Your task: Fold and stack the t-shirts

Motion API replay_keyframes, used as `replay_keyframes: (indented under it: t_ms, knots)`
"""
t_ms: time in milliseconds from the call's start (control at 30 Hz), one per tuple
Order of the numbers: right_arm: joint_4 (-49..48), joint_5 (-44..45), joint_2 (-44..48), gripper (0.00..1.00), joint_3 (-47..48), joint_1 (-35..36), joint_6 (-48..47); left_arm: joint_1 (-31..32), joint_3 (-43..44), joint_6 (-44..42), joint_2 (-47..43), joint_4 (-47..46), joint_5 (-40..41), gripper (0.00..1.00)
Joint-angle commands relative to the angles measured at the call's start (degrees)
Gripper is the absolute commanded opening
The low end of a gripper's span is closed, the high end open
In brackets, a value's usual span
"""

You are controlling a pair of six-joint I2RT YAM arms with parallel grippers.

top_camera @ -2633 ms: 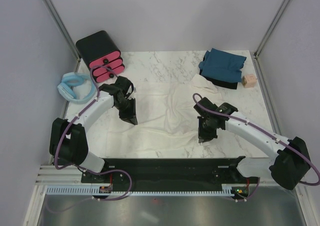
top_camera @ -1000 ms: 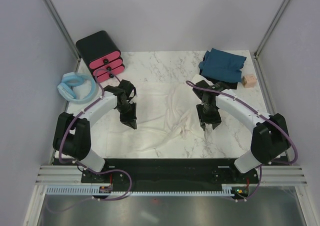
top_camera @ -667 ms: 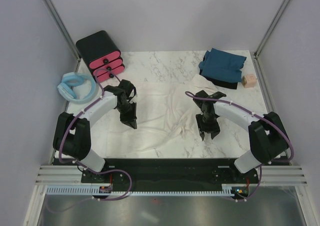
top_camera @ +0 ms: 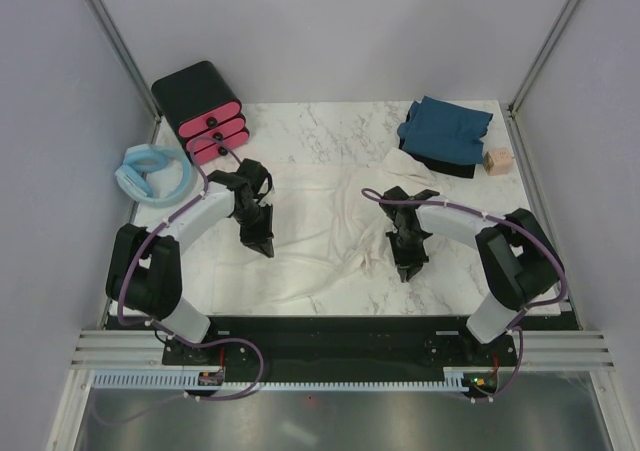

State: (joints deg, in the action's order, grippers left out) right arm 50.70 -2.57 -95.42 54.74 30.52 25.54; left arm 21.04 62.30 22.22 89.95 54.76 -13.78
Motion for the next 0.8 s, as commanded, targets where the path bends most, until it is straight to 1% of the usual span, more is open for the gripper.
replay_keyframes:
  t_ms: [0, 33, 67, 167, 200, 333, 400, 433, 567, 700, 767]
  knots:
    - [0.36, 0.54, 2.95, 0.09, 1.07, 0.15, -0.4, 0.15, 1.07, 0.46, -0.13, -0.09, -0.37, 0.13]
    - [0.8, 0.63, 3.65, 0.02, 1.24, 0.06, -0.58, 0.23, 1.07, 0.46, -0.04, -0.18, -0.37, 0.13]
    - [1.5, 0.55, 4.79, 0.0, 1.85, 0.15, -0.75, 0.15, 0.89, 0.55, 0.05, -0.18, -0.37, 0.13]
    - [6.24, 1.42, 7.07, 0.0, 4.22, 0.15, -1.37, 0.23, 0.72, 0.37, 0.22, -0.62, -0.46, 0.13]
    - [9.48, 1.69, 7.7, 0.0, 5.02, 0.15, -1.37, 0.15, 0.63, 0.37, 0.22, -0.71, -0.54, 0.13]
    - [17.23, 2.22, 12.26, 0.0, 9.94, 0.15, -0.76, 0.23, 0.71, -0.07, 1.01, -1.67, -1.25, 0.13]
    - [21.87, 2.22, 12.97, 0.0, 12.58, 0.15, -0.23, 0.15, 1.07, -0.24, 1.19, -1.76, -1.69, 0.13]
    - [23.21, 3.43, 13.67, 0.0, 13.19, 0.15, 0.03, 0.23, 1.24, -0.42, 1.28, -2.03, -1.69, 0.13]
    - [28.4, 3.19, 16.48, 0.0, 16.71, 0.59, 2.4, 0.14, 2.03, -0.86, 1.19, -2.38, -2.04, 0.13]
    - [32.97, 2.05, 19.73, 0.0, 16.89, 1.73, 5.13, 0.14, 2.47, -1.3, 1.01, -2.56, -2.39, 0.13]
    - [32.97, -1.99, 23.33, 0.0, 14.88, 2.0, 6.79, 0.23, 2.65, -1.39, 0.75, -2.56, -2.48, 0.13]
